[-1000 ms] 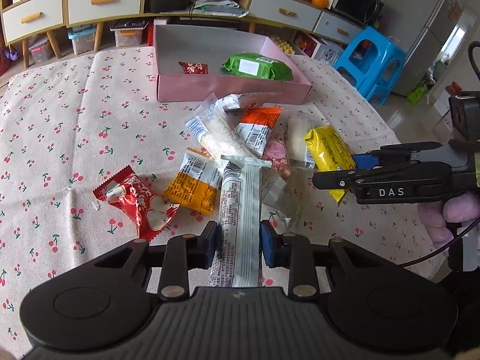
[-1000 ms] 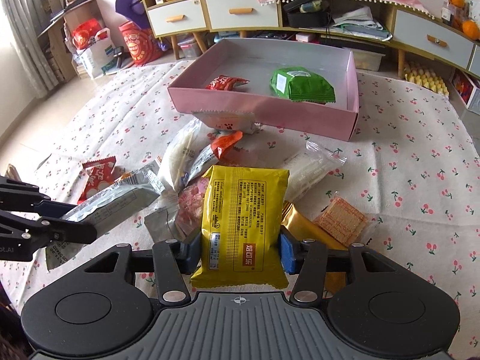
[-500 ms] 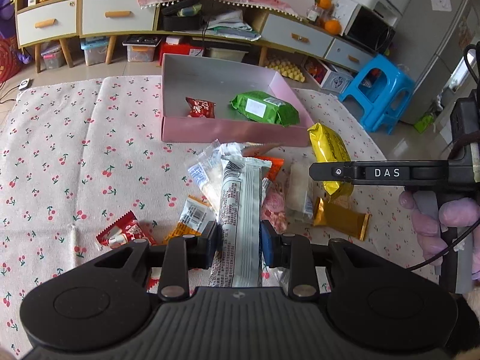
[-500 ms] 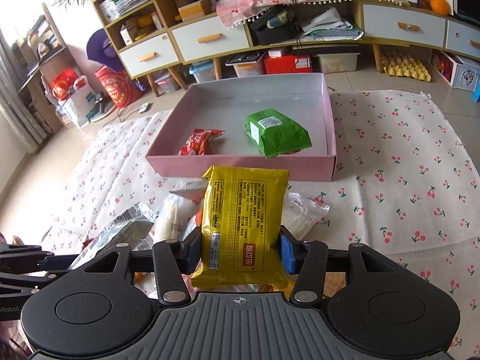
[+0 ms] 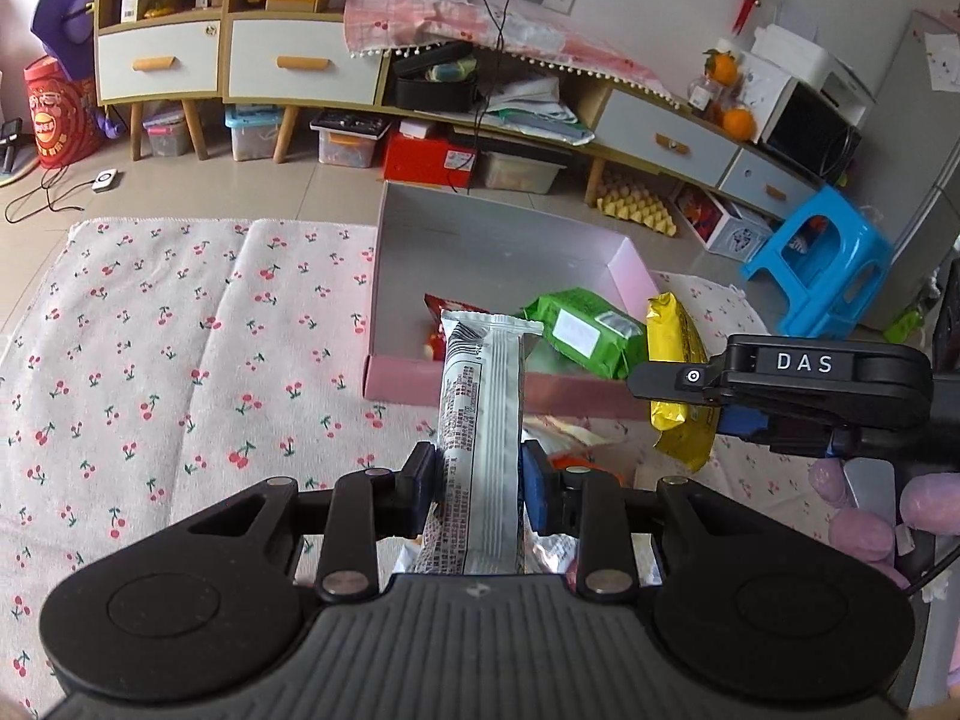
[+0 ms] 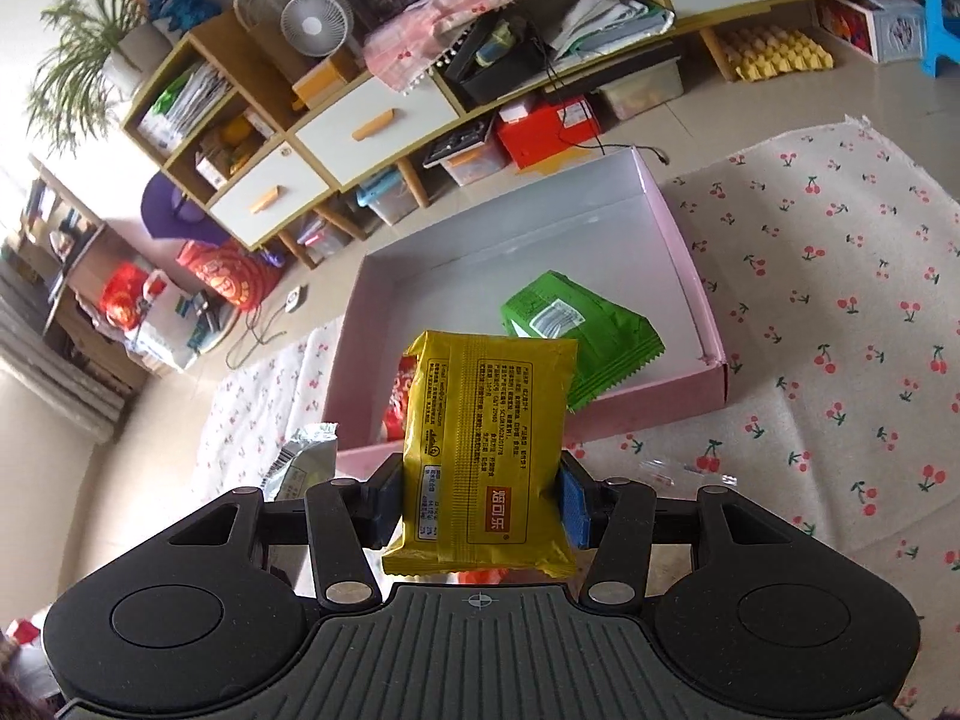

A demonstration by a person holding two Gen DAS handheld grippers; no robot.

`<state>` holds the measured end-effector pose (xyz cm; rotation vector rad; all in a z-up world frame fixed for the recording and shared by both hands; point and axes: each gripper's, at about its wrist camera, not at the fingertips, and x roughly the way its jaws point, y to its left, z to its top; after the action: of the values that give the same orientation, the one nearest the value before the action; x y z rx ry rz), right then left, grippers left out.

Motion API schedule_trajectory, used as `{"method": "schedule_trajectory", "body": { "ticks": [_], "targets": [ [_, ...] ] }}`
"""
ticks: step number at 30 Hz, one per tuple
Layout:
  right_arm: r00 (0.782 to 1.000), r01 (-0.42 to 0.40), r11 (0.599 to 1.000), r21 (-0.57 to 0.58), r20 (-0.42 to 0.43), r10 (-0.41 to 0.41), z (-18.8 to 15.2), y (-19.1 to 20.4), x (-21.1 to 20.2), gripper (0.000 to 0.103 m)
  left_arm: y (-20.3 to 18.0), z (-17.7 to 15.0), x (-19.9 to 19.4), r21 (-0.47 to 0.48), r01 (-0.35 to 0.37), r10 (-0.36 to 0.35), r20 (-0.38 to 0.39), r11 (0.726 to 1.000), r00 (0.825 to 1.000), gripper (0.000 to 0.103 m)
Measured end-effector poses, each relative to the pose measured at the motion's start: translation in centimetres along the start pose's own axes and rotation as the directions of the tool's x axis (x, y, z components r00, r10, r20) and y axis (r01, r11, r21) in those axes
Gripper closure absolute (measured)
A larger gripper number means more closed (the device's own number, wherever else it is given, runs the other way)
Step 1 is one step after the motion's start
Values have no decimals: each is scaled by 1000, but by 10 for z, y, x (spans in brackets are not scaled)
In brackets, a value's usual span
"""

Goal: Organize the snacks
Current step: 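Lower both held packs into the pink box and open both tools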

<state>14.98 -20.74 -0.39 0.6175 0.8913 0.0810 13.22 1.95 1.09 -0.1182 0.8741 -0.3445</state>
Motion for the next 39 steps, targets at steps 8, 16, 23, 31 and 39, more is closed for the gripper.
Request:
{"method": "schedule_trajectory", "body": {
  "ticks": [8, 16, 23, 31, 39],
  "targets": [
    [994, -100, 993, 57, -38, 102, 32, 0, 41, 53, -1, 36, 28, 11, -34, 33, 30, 999, 999, 75],
    [990, -103, 991, 90, -85, 110, 42, -16, 87, 53, -2, 61, 67, 32, -40, 39, 31, 999, 999, 75],
    [997, -66, 997, 36, -49, 67, 52, -34, 92, 53, 0, 67, 98, -1, -57, 57, 4, 998, 998, 75],
    [999, -4, 1000, -29, 37, 5, 59, -38, 89, 54, 0, 72, 111, 22, -157, 156, 35, 987, 987, 75],
    [998, -12, 999, -47, 57, 14, 62, -37, 94, 54, 5, 72, 115, 18, -223, 221, 58, 975, 973, 74]
  ]
}}
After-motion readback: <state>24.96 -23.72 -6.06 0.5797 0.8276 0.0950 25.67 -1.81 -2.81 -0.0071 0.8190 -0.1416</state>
